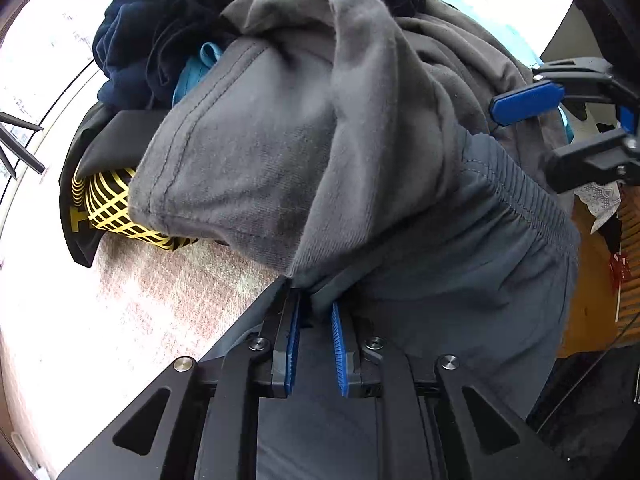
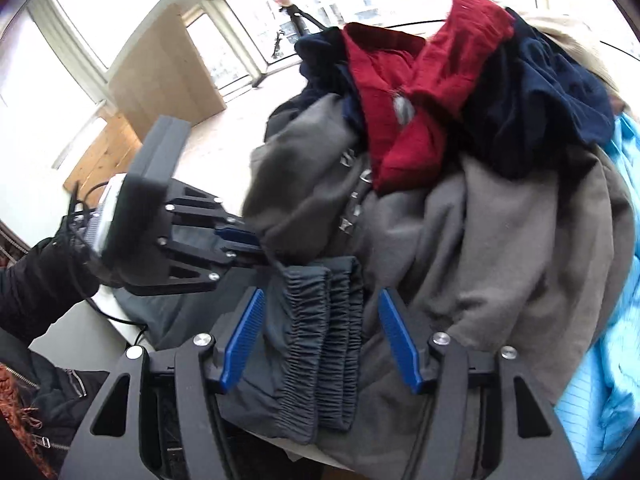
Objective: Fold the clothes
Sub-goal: 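Grasp the elastic waistband of the next dark trousers with the right gripper, then lift the dark trousers by the waistband out of the pile with the right gripper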
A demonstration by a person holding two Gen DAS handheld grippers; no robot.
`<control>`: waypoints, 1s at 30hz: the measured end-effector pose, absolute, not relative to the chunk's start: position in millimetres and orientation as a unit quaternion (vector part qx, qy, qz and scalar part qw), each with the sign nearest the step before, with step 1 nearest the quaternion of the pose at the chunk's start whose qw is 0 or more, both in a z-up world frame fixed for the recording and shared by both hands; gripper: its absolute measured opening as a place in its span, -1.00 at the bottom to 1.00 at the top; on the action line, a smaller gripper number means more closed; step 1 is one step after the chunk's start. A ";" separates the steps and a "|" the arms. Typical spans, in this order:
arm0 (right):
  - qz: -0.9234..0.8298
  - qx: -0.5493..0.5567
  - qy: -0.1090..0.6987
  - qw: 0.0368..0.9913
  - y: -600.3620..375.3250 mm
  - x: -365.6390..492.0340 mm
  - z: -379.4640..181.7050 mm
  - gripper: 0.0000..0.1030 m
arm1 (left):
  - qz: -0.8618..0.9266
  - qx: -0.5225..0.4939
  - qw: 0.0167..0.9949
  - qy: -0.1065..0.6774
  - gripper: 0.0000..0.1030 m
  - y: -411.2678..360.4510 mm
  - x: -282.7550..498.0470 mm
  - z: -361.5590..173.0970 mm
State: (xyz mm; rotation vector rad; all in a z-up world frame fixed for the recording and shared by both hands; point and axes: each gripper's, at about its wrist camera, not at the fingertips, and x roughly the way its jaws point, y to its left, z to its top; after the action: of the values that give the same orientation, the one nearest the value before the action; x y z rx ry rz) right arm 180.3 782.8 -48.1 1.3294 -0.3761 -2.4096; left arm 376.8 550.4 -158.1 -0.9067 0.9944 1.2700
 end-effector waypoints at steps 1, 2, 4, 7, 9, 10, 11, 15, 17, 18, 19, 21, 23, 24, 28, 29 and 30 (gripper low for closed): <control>-0.851 0.474 -0.132 0.185 783.0 177.4 -49.7 0.15 | 0.548 -0.392 0.602 0.429 -0.72 551.9 378.2 -157.7; -0.847 0.481 -0.132 0.186 781.0 173.7 -53.4 0.15 | 0.547 -0.392 0.602 0.429 -0.72 553.6 380.1 -157.0; -0.839 0.494 -0.127 0.190 764.4 154.4 -61.1 0.15 | 0.546 -0.393 0.602 0.431 -0.72 556.8 384.0 -155.6; -0.830 0.512 -0.116 0.190 760.1 141.1 -72.0 0.15 | 0.543 -0.392 0.603 0.433 -0.71 559.7 389.0 -154.2; -0.824 0.520 -0.113 0.193 759.8 136.4 -76.0 0.15 | 0.542 -0.394 0.604 0.431 -0.70 561.3 391.5 -153.4; -0.825 0.519 -0.111 0.196 758.6 138.1 -72.4 0.15 | 0.542 -0.396 0.604 0.430 -0.70 562.1 392.8 -153.0; -0.825 0.518 -0.108 0.199 757.4 139.9 -68.9 0.15 | 0.541 -0.396 0.605 0.430 -0.69 563.2 394.5 -152.5; -0.822 0.520 -0.098 0.210 752.3 142.7 -62.5 0.15 | 0.538 -0.398 0.607 0.428 -0.65 566.2 400.5 -151.2; -0.818 0.530 -0.091 0.206 749.9 139.8 -68.2 0.15 | 0.536 -0.397 0.609 0.430 -0.64 568.0 404.5 -150.4; -0.815 0.538 -0.086 0.199 748.8 137.3 -73.7 0.15 | 0.535 -0.396 0.609 0.431 -0.64 569.0 406.4 -150.0; -0.814 0.538 -0.086 0.201 748.4 136.6 -75.6 0.15 | 0.534 -0.396 0.610 0.432 -0.63 570.3 408.7 -149.5; -0.814 0.535 -0.086 0.208 747.9 136.0 -78.2 0.16 | 0.533 -0.393 0.611 0.434 -0.62 571.4 412.9 -148.9; -0.814 0.530 -0.092 0.220 747.8 137.4 -77.2 0.08 | 0.532 -0.394 0.612 0.434 -0.61 571.9 415.9 -148.4; -0.809 0.532 -0.100 0.230 747.3 138.3 -76.2 -0.33 | 0.531 -0.395 0.612 0.433 -0.60 572.1 417.2 -148.2; -0.802 0.521 -0.121 0.265 744.5 150.1 -62.6 -0.56 | 0.531 -0.394 0.612 0.434 -0.56 573.1 424.8 -146.9; -0.803 0.517 -0.120 0.271 743.2 153.8 -58.0 -0.56 | 0.531 -0.393 0.613 0.434 -0.55 572.4 426.6 -146.6; -0.804 0.514 -0.118 0.275 743.1 155.2 -56.1 -0.56 | 0.531 -0.392 0.613 0.434 -0.55 571.7 428.2 -146.5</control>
State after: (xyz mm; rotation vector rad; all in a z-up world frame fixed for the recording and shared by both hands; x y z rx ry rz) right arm 155.2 743.1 -56.1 1.3815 -0.3169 -2.1611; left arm 428.2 571.7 -146.5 -0.9048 0.9997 1.2238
